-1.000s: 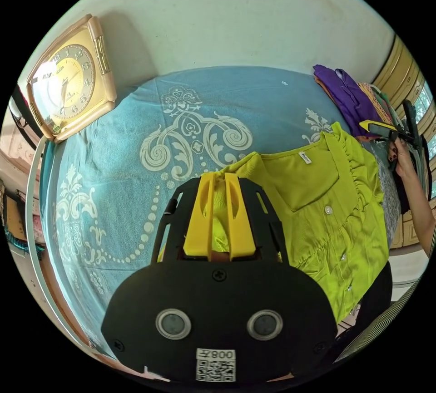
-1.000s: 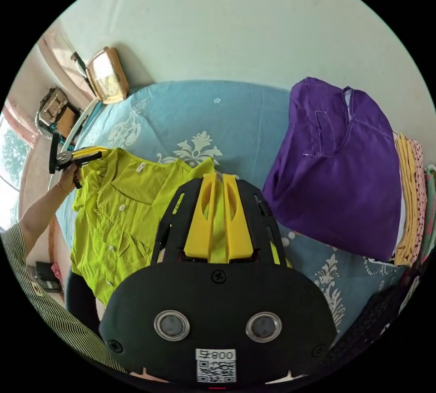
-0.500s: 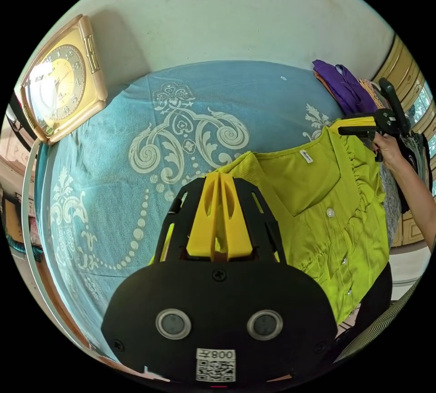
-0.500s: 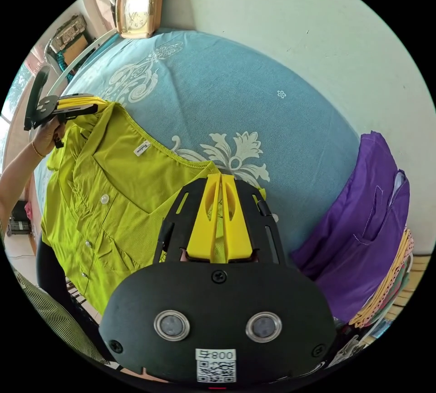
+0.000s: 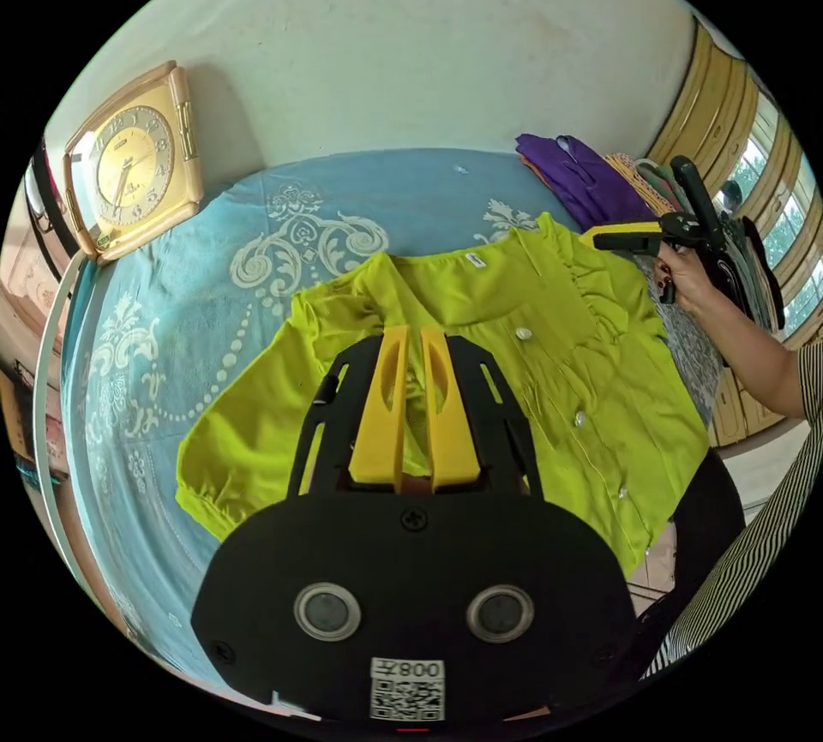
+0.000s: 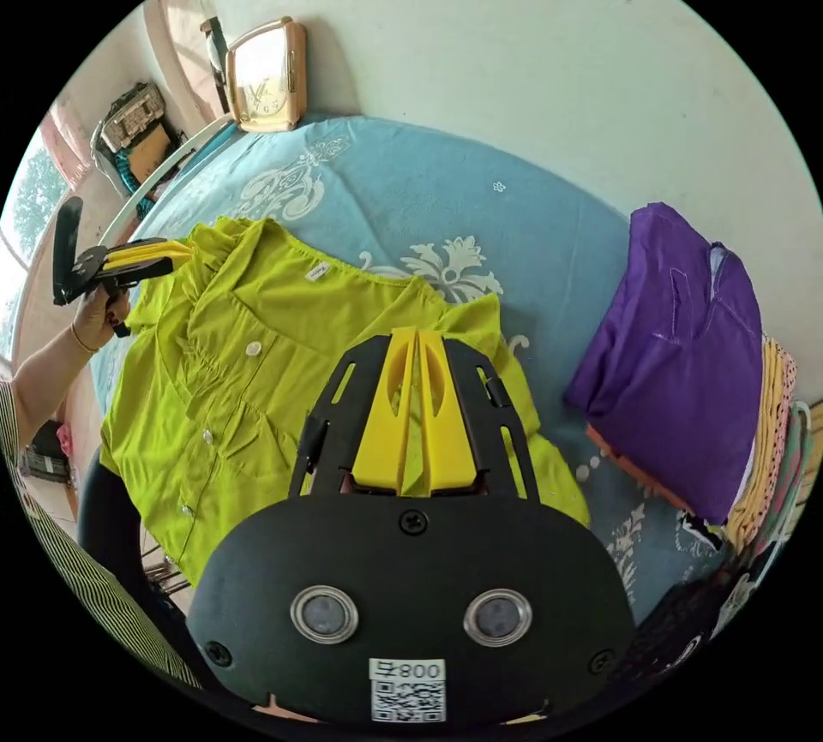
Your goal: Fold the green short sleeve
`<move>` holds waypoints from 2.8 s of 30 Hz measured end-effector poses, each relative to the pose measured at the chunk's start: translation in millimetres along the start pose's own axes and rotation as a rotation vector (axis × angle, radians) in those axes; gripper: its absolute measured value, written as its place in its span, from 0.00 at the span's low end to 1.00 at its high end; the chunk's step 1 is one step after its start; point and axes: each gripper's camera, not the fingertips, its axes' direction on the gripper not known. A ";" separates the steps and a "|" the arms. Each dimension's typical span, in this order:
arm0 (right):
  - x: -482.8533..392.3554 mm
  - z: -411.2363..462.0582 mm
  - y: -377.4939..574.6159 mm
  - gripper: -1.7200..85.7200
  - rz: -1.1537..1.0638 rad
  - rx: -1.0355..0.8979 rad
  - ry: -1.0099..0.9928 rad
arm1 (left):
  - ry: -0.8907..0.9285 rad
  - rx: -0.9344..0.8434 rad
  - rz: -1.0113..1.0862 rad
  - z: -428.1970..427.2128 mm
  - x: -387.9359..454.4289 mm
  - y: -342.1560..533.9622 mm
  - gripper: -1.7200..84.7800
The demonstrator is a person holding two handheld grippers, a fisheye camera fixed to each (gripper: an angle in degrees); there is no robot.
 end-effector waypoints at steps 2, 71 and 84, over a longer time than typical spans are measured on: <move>-9.8 1.0 35.8 0.02 -0.008 -0.049 -0.079 | -0.021 -0.084 0.001 26.1 15.6 20.9 0.03; 208.2 -119.2 468.8 0.03 0.523 0.266 -0.167 | 0.296 -0.286 0.872 496.1 498.7 -168.7 0.03; 168.7 -122.5 446.7 0.02 0.227 0.373 -0.224 | 0.371 -0.232 0.485 471.7 346.4 -161.3 0.04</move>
